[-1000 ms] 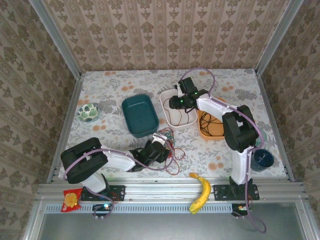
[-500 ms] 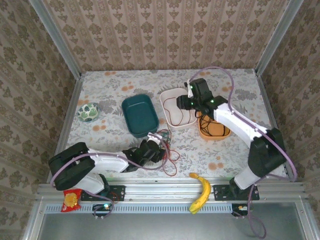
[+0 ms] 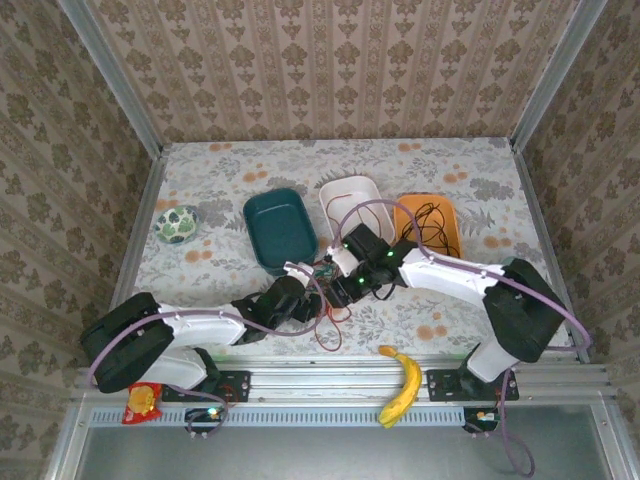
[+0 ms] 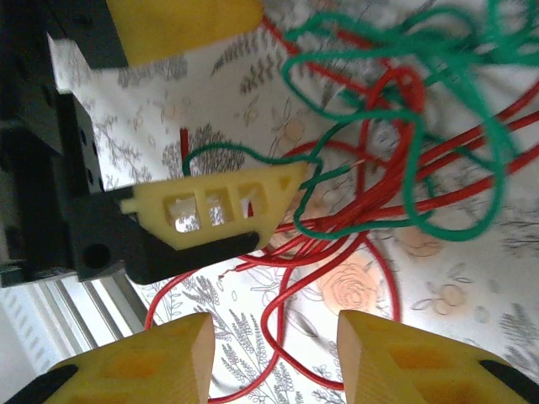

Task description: Untangle the cables

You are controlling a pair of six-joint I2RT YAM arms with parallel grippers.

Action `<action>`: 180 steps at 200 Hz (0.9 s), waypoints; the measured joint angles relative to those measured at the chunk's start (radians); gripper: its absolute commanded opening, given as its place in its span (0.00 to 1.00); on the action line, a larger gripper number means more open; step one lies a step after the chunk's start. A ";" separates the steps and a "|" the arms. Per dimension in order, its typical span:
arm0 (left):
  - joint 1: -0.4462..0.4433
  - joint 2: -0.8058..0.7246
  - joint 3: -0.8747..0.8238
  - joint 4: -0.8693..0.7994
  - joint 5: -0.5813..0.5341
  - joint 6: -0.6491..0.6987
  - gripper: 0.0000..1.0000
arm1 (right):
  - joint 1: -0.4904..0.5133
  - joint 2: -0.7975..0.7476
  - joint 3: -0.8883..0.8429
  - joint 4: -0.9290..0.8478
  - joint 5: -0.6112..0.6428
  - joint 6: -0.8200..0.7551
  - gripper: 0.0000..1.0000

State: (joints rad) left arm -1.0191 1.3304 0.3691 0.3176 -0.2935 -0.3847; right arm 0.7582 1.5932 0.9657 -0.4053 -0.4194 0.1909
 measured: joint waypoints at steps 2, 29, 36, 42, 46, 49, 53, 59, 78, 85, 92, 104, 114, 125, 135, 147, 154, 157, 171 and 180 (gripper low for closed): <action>0.000 0.000 0.000 0.000 0.001 0.000 0.70 | 0.000 0.006 0.000 0.000 -0.003 -0.002 0.45; 0.000 0.011 0.000 0.001 0.006 0.000 0.70 | 0.006 0.066 0.002 -0.005 -0.035 -0.023 0.45; 0.000 0.015 0.000 0.001 0.008 0.000 0.70 | 0.006 0.082 0.004 -0.007 -0.042 -0.029 0.45; 0.000 0.019 0.000 0.001 0.009 0.000 0.70 | 0.006 0.096 0.009 -0.011 -0.047 -0.032 0.45; 0.000 0.019 0.000 0.001 0.010 0.000 0.70 | 0.006 0.108 0.014 -0.014 -0.052 -0.036 0.44; 0.000 0.021 0.000 0.001 0.010 0.000 0.70 | 0.006 0.114 0.018 -0.016 -0.055 -0.036 0.44; 0.000 0.021 0.000 0.002 0.010 0.000 0.70 | 0.006 0.125 0.023 -0.018 -0.060 -0.039 0.44; 0.000 0.021 0.000 0.002 0.010 -0.001 0.70 | 0.006 0.141 0.033 -0.021 -0.064 -0.041 0.43; 0.001 0.021 -0.001 0.005 0.010 -0.001 0.70 | 0.006 0.183 0.055 -0.022 -0.077 -0.052 0.37; 0.001 0.021 -0.001 0.004 0.010 -0.001 0.70 | 0.006 0.196 0.061 -0.022 -0.081 -0.060 0.30; 0.001 0.021 -0.001 0.005 0.010 -0.001 0.70 | 0.006 0.207 0.064 -0.022 -0.083 -0.066 0.20; 0.001 0.021 -0.001 0.004 0.010 -0.001 0.70 | 0.006 0.216 0.065 -0.026 -0.082 -0.061 0.05; 0.001 0.021 -0.001 0.004 0.010 -0.001 0.70 | 0.005 0.213 0.063 -0.024 -0.080 -0.061 0.01; 0.001 0.021 -0.001 0.004 0.009 -0.004 0.70 | 0.000 0.200 0.051 -0.014 -0.078 -0.060 0.00; 0.001 0.025 -0.001 0.005 0.009 -0.005 0.70 | -0.008 0.171 0.025 -0.005 -0.073 -0.053 0.00; 0.001 0.034 -0.002 0.005 0.008 -0.008 0.70 | -0.027 0.113 -0.010 -0.002 -0.072 -0.037 0.00; 0.001 0.044 -0.002 0.009 0.008 -0.010 0.70 | -0.042 0.074 -0.026 -0.002 -0.071 -0.028 0.00; 0.001 0.049 -0.002 0.011 0.008 -0.012 0.70 | -0.051 0.051 -0.034 0.000 -0.070 -0.024 0.00; 0.001 0.076 -0.003 0.027 0.008 -0.019 0.70 | -0.092 -0.045 -0.056 0.008 -0.062 0.002 0.00; 0.001 0.095 -0.003 0.040 0.009 -0.025 0.70 | -0.121 -0.112 -0.061 0.013 -0.059 0.022 0.00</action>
State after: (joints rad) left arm -1.0183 1.4250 0.3664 0.3576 -0.2848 -0.4095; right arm 0.6369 1.4811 0.9047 -0.3927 -0.4782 0.2127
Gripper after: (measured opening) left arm 0.699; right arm 0.065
